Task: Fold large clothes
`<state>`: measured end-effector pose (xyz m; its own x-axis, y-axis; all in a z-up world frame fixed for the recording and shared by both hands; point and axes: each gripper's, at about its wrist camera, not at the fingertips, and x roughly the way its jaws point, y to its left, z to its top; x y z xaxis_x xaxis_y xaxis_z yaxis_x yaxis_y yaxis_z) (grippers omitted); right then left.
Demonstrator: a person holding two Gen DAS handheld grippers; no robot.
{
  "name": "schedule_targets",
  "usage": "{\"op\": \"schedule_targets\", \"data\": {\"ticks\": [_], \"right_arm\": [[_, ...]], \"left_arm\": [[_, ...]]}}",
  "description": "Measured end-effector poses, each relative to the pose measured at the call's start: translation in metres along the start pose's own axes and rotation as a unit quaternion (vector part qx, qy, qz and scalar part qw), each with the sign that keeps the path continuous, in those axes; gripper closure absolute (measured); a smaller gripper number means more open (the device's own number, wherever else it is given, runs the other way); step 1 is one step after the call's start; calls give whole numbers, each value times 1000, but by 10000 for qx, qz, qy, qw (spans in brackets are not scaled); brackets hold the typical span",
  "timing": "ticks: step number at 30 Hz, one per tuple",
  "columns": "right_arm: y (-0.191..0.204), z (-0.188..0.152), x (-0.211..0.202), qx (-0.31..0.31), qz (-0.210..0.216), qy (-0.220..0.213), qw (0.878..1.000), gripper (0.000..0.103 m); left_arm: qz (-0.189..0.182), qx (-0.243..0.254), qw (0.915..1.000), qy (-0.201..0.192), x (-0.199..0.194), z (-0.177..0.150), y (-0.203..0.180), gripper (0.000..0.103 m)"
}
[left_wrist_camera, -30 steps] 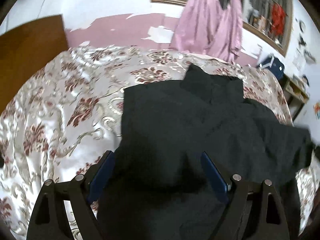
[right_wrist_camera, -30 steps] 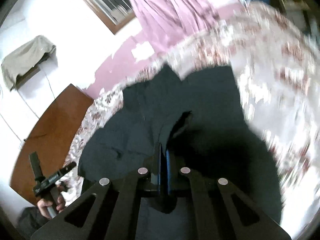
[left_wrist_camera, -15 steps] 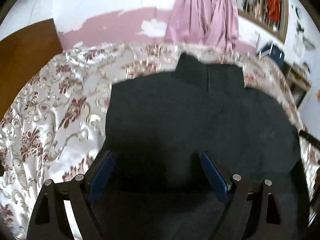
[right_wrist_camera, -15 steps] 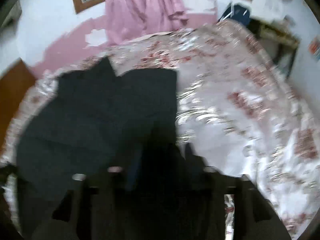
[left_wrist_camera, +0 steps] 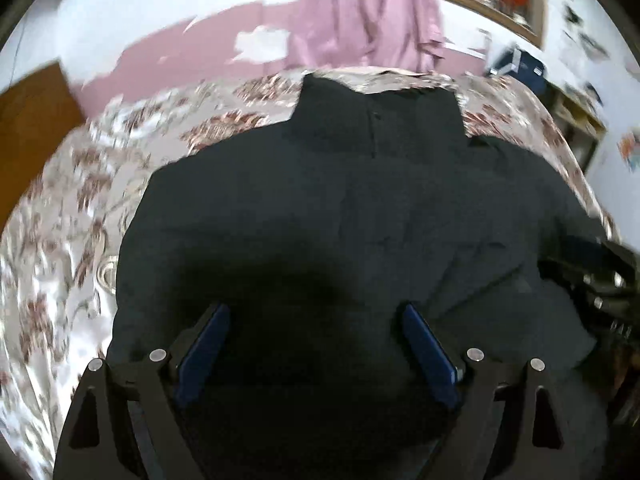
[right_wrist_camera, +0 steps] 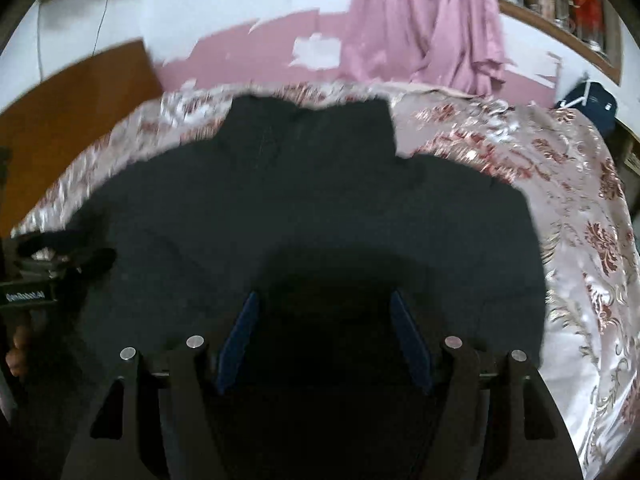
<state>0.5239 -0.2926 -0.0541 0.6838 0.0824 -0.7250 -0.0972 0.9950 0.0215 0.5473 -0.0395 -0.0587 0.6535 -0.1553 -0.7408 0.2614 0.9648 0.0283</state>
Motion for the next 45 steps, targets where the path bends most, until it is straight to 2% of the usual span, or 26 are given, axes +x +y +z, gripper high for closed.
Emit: {"op": "schedule_targets", "data": {"ticks": [5, 11, 18, 21, 23, 24, 26, 27, 28, 29, 33, 36, 39, 45], "right_arm": [[-1, -26, 5, -94, 254, -135, 9995, 37], [7, -46, 13, -280, 26, -462, 9985, 36], [9, -50, 25, -298, -123, -457, 9984, 36], [13, -52, 24, -355, -253, -481, 9979, 36], [14, -52, 18, -348, -295, -530, 9976, 32], [12, -51, 15, -320, -270, -525, 9977, 30], [4, -45, 5, -182, 10, -243, 9995, 26], [-1, -40, 0, -130, 166, -85, 9997, 20], [-5, -34, -5, -95, 279, 6, 9996, 13], [-10, -28, -11, -55, 363, 72, 9993, 11], [-32, 3, -21, 228, 449, 160, 9986, 10], [-49, 35, -7, 576, 439, 329, 9968, 10], [-59, 70, 14, 751, 366, 186, 9963, 10], [-71, 127, 65, 1458, 512, 129, 9879, 10]], "left_arm": [[-49, 57, 9995, -302, 0, -21, -3, 15], [218, 135, 9985, -482, 7, -33, -12, 15], [551, 265, 9972, -429, 13, -32, -21, 15], [467, 127, 9977, -474, 4, -33, -15, 14], [307, 23, 9992, -241, -4, -27, -10, 12], [197, -11, 9998, -55, -8, -23, -8, 12], [-97, -82, 9996, 268, -16, -11, 0, 11], [-218, -145, 9991, 340, -19, -4, 5, 11], [-258, -186, 9989, 351, -20, 1, 8, 11], [-260, -244, 9988, 332, -21, 10, 14, 11], [-177, -527, 9982, 205, -13, 61, 41, 11], [-174, -747, 9970, 40, 3, 100, 57, 11], [-358, -1113, 9931, -52, 27, 141, 68, 11], [-547, -1593, 9857, -37, 74, 186, 68, 11]]}}
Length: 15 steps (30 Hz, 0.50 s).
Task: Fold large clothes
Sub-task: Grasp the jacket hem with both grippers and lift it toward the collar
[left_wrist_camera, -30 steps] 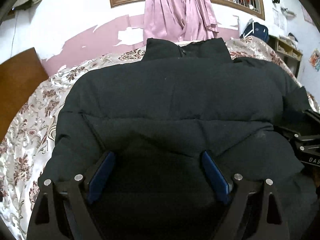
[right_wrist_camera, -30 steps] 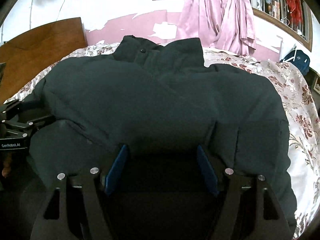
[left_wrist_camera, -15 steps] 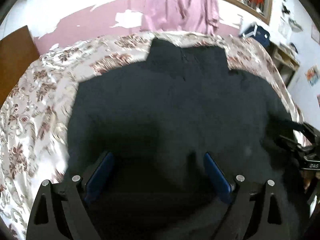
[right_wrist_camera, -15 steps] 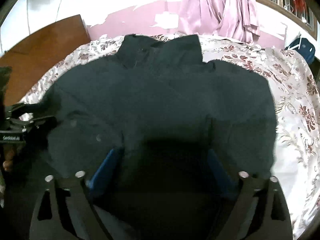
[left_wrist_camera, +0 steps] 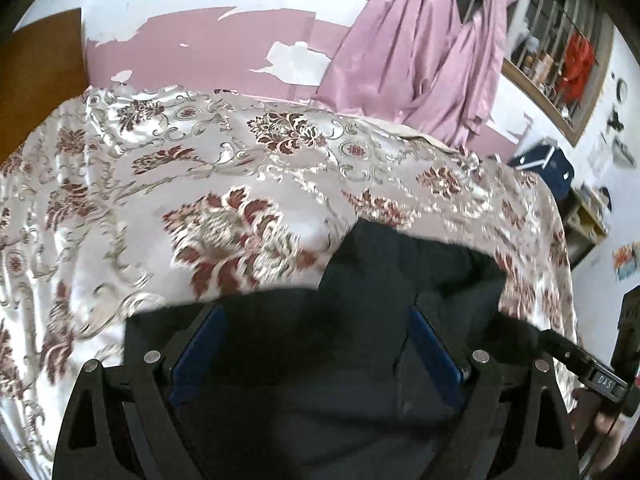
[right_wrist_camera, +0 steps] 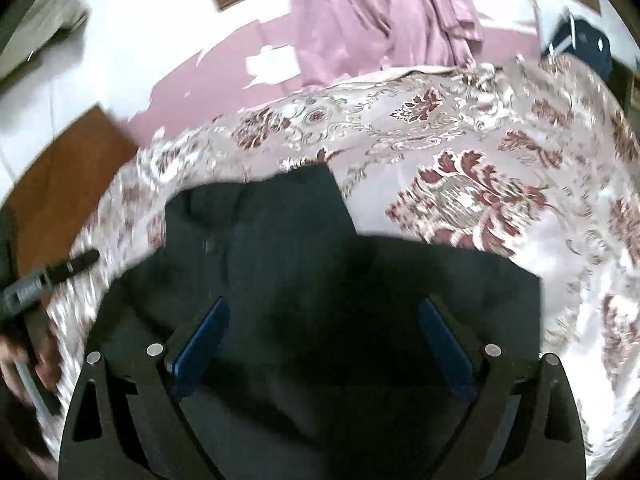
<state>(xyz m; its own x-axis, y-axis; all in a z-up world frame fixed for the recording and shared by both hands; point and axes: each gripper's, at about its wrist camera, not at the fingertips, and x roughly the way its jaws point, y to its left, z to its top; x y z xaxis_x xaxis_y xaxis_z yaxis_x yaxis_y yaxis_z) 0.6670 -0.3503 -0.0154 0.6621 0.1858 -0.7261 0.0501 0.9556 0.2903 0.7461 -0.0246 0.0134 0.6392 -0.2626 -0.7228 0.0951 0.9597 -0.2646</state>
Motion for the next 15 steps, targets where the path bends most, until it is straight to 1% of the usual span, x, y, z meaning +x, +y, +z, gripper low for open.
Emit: {"op": "schedule_targets", "data": {"ticks": [2, 3, 6, 8, 9, 10, 11, 12, 13, 14, 15], "right_arm": [[2, 18, 17, 289, 97, -5, 9995, 10], [3, 24, 23, 358, 124, -19, 9993, 10], [6, 44, 47, 774, 64, -107, 9969, 10], [5, 52, 61, 944, 49, -57, 9955, 10], [7, 54, 71, 991, -34, -17, 9951, 14], [9, 56, 77, 964, -79, 6, 9953, 20], [12, 56, 84, 913, -107, 50, 9958, 23], [14, 56, 90, 863, -135, 114, 9961, 27], [15, 57, 94, 819, -163, 154, 9964, 30], [16, 59, 97, 769, -200, 176, 9967, 32], [18, 59, 98, 724, -243, 189, 9969, 44]], "left_arm": [[58, -45, 10000, -42, 12, 10, -3, 11], [149, -12, 9999, -34, 22, 15, -8, 12], [203, 204, 9996, -9, 39, 24, -21, 16], [278, 330, 9991, -13, 48, 26, -28, 31], [288, 382, 9989, 29, 53, 26, -31, 36], [304, 411, 9987, 84, 56, 26, -34, 46], [331, 438, 9983, 185, 63, 26, -35, 58], [330, 447, 9982, 232, 66, 25, -35, 63], [332, 453, 9980, 285, 69, 24, -35, 73], [250, 439, 9983, 303, 71, 23, -35, 84], [147, 429, 9986, 278, 70, 22, -34, 90]]}}
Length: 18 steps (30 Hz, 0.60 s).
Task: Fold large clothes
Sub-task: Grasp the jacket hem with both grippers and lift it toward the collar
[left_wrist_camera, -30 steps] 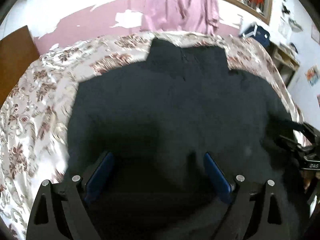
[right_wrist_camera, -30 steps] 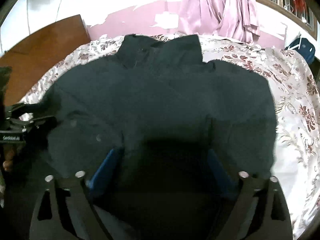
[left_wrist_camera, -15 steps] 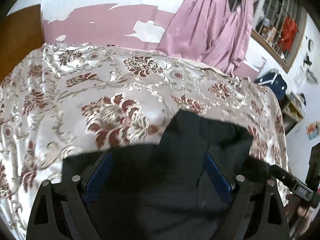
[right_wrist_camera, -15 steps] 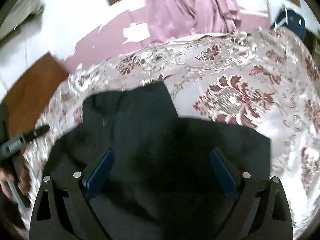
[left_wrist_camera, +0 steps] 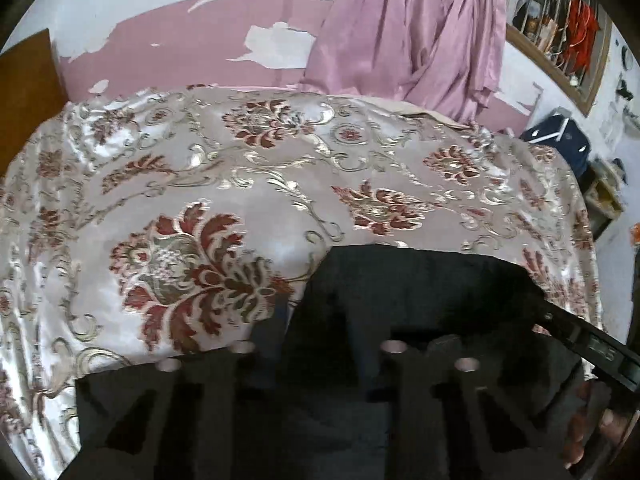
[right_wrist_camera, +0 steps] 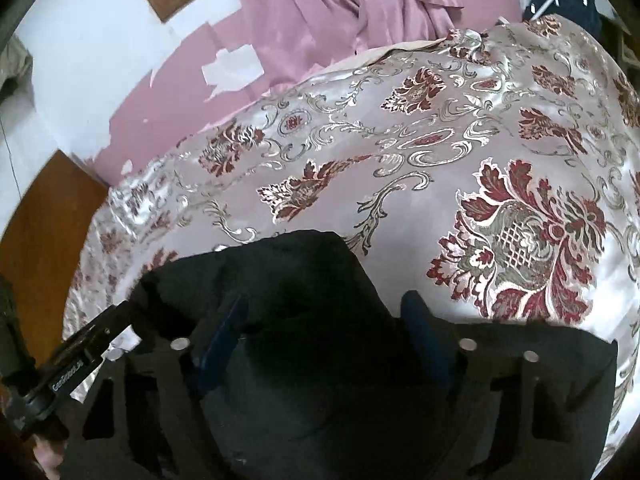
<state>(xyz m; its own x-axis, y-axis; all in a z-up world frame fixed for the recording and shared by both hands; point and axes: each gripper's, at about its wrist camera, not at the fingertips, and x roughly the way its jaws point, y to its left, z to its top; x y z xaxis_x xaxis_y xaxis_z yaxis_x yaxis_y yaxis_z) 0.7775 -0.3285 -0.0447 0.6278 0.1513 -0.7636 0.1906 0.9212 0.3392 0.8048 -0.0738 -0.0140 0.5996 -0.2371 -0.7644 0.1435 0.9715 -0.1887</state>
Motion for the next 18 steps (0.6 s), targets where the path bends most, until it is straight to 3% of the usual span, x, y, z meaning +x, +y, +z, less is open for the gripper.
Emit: {"op": "schedule_targets", "data": {"ticks": [1, 2, 4, 6, 12, 18], "right_arm": [[1, 0, 1, -30, -23, -5, 10000, 58], [0, 1, 1, -22, -81, -16, 10000, 62], [-6, 1, -6, 32, -51, -91, 9999, 84], [-13, -2, -19, 102, 36, -281, 9995, 91], [-24, -22, -56, -300, 335, -709, 9965, 96], [-29, -54, -90, -921, 387, -749, 9922, 99]], "left_arm": [[-29, 2, 10000, -36, -2, -1, 0, 92], [-30, 8, 10000, -69, -5, -2, 1, 95], [0, 45, 10000, -71, -9, -4, 2, 97], [-50, 159, 9998, -66, -19, -6, 4, 97], [-145, 419, 9990, -102, -53, -19, 15, 97], [-247, 678, 9974, 69, -74, -55, 23, 98]]}}
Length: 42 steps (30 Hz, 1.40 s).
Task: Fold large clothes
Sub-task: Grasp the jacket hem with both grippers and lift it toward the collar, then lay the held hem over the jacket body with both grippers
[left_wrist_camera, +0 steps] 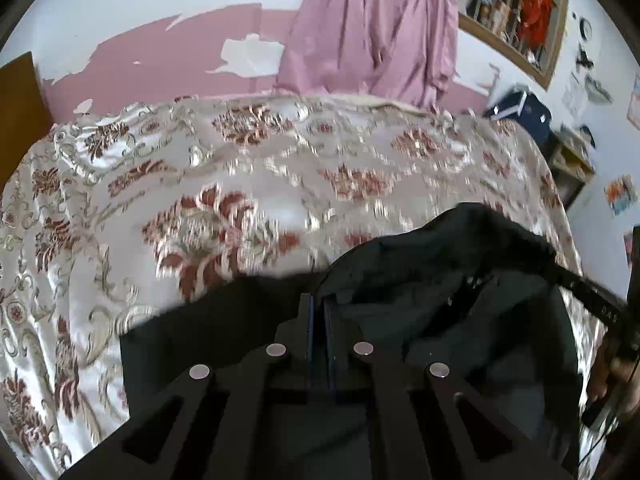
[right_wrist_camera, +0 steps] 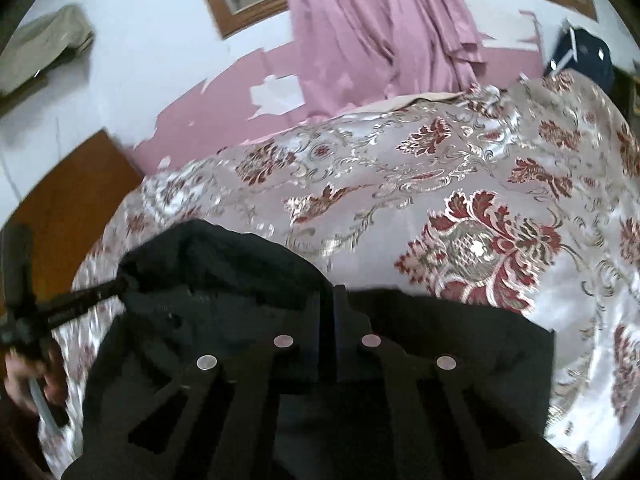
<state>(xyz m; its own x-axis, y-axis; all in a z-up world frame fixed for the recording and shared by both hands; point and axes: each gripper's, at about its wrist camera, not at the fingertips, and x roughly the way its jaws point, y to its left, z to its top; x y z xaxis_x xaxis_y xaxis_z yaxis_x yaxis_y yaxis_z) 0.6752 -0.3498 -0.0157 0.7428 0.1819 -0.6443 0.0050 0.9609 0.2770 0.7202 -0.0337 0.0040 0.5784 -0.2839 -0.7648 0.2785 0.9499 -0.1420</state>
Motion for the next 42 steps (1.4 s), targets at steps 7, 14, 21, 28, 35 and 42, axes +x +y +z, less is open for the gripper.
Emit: {"op": "schedule_targets", "data": {"ticks": [7, 14, 21, 28, 35, 42], "right_arm": [[-3, -47, -13, -709, -241, 381, 9965, 100], [-4, -81, 18, -856, -506, 812, 9917, 101], [-1, -95, 34, -970, -601, 700, 9910, 101], [-2, -91, 13, -879, -356, 479, 9943, 101], [1, -94, 14, -1049, -449, 480, 9923, 101], [1, -91, 13, -1065, -447, 515, 9920, 101]], "left_arm": [[-113, 25, 9992, 384, 10, -50, 5, 98], [-179, -330, 9980, 510, 41, -72, 14, 98], [-165, -309, 9988, 329, 51, -78, 10, 98], [-603, -391, 9971, -253, 2, -71, 21, 94], [-832, -348, 9908, -1005, -30, -46, 3, 94], [-1062, -59, 9926, -585, -1, -23, -37, 94]]}}
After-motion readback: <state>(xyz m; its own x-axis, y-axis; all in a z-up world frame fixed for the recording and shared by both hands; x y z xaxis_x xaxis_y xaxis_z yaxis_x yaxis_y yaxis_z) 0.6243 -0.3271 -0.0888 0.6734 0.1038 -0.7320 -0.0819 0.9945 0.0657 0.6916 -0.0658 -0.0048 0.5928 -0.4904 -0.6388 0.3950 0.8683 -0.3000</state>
